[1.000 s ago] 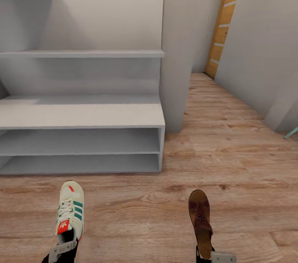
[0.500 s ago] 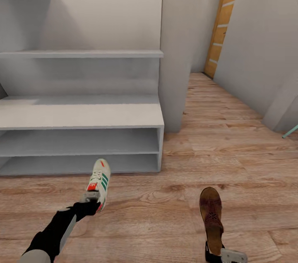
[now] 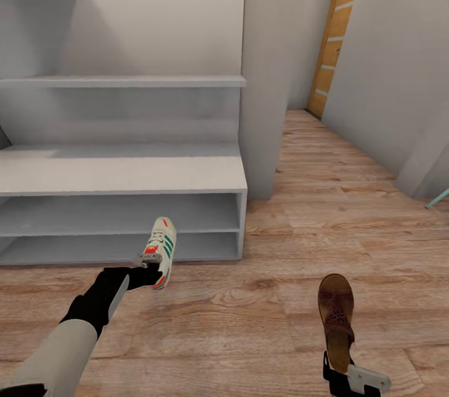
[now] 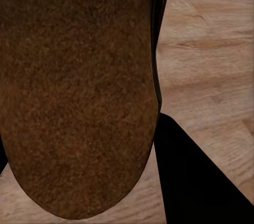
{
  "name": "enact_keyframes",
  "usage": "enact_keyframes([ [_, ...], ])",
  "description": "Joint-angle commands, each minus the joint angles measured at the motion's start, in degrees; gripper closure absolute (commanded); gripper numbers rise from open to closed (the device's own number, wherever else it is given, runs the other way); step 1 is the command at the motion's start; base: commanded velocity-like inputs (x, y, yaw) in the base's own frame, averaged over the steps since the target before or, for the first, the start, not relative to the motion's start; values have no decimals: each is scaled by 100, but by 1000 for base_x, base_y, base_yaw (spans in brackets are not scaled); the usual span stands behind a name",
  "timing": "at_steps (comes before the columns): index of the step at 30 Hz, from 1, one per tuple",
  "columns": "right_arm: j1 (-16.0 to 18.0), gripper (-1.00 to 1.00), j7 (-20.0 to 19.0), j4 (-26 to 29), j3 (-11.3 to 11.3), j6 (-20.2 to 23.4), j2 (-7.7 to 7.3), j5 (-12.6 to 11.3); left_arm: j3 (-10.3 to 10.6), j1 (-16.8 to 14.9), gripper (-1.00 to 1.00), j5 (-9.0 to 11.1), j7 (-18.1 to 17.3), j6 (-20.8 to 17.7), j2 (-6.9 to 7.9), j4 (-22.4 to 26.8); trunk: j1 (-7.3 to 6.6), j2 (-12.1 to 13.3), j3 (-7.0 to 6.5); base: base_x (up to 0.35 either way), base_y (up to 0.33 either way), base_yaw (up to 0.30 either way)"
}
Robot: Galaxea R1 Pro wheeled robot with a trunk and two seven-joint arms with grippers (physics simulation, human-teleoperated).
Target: Pick up the two gym shoes and the two sandals from the corridor floor and place them onto the hallstand (shoe rack) in the corridor, making sure they are on the rack and not on the floor. Arrange them so the two gym shoes are next to each other and the two sandals are next to each other.
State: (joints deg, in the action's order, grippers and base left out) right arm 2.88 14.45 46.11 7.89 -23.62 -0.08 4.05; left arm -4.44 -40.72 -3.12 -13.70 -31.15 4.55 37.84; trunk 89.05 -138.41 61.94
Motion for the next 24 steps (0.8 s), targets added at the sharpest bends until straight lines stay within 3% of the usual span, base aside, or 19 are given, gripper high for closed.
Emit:
enact_keyframes([
  [1,2,100,23,32,-4,-5,0,23,-22,-15,100,-39,-38,-44,-6,16,-1,-2,5,0,0,0],
  [14,2,100,18,235,-13,139,22,27,78,-94,100,-83,-55,-195,49,270,-1,-2,5,0,0,0],
  [16,2,100,22,244,4,148,25,26,82,-198,100,-88,-35,-527,39,311,43,-82,41,0,0,0],
  [19,2,100,23,415,11,149,21,24,88,-292,100,-92,-22,-731,44,325,109,-202,96,0,0,0],
  [24,2,100,24,552,10,148,24,26,92,-328,100,-93,-19,-791,52,329,219,-403,219,0,0,0],
])
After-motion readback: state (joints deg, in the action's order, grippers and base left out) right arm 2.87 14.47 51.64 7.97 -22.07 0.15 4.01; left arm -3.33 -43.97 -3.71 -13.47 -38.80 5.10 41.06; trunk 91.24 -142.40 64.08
